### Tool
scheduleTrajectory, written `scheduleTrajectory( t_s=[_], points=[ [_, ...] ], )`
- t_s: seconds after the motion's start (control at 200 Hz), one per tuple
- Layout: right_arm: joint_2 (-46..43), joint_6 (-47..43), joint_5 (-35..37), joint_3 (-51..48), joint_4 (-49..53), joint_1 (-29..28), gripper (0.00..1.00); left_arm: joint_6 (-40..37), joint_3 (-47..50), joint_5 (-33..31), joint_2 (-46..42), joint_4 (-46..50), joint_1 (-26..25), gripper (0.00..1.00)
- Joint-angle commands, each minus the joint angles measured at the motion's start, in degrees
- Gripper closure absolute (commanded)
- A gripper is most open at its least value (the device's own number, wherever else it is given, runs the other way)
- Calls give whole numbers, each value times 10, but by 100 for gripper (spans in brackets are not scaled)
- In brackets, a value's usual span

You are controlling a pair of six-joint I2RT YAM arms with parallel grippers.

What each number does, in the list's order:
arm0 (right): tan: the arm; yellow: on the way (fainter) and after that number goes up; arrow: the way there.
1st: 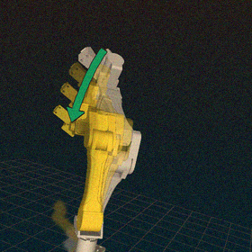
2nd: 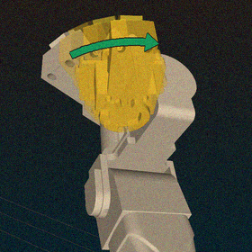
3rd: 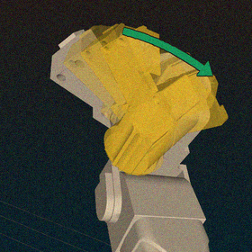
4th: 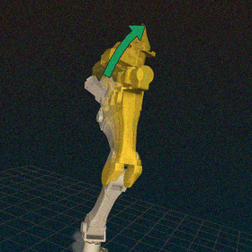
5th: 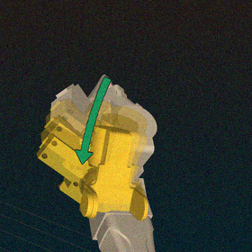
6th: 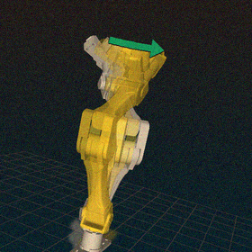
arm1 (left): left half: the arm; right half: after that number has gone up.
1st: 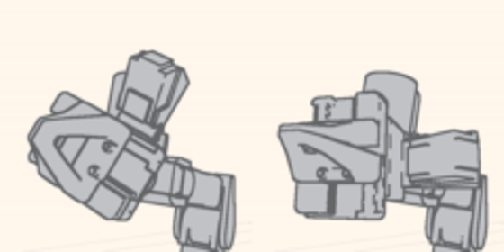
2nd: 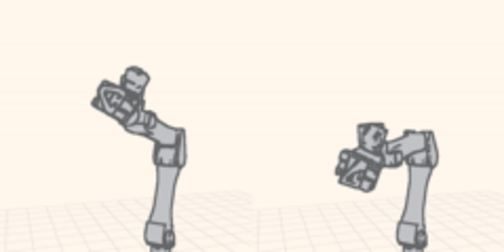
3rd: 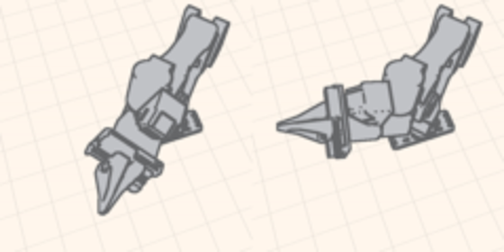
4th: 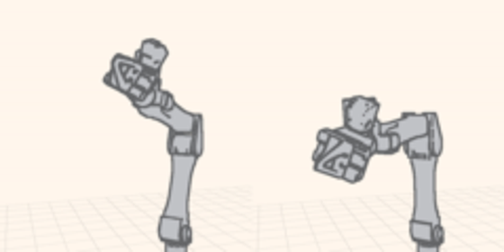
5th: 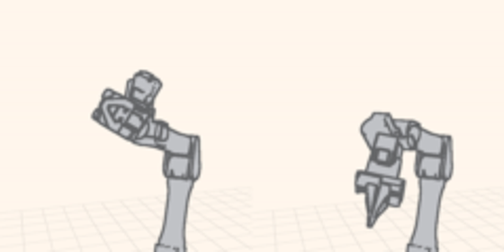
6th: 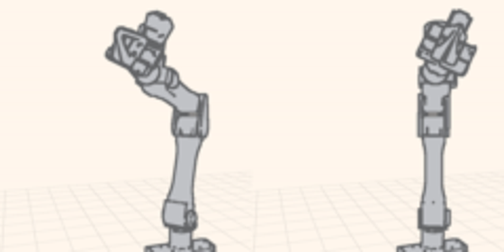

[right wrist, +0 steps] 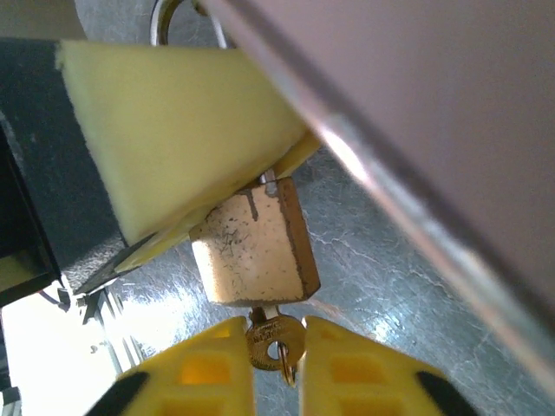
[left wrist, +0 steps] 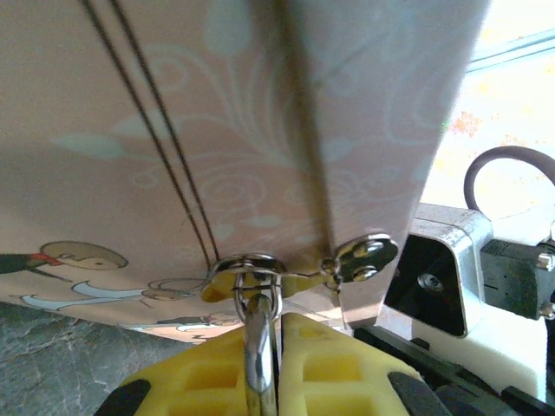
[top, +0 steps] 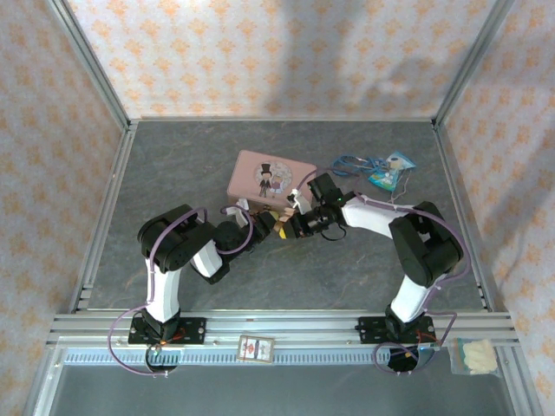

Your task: Unlock a padlock with a key

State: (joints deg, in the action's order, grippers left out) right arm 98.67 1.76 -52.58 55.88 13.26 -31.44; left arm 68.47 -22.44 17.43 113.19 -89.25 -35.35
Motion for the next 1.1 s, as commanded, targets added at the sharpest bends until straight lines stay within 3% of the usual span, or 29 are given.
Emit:
scheduleTrajectory(
  t_s=[0.0,0.145,0.42,0.801,1.096],
  points=[
    [-44,28,66,13,-15,16,73,7,6,46,7,-157,-8,100],
    [-84,28,159,2,3,1,64,32,8,22,3,-137,-9,100],
    [-119,9,350,1,31,-81,63,78,6,-6,-17,-63,-9,100],
    [-50,-36,457,39,69,-169,64,95,2,-13,-34,-6,-10,100],
    [-32,-45,476,54,83,-193,63,99,-3,-11,-35,1,-10,100]
  ],
)
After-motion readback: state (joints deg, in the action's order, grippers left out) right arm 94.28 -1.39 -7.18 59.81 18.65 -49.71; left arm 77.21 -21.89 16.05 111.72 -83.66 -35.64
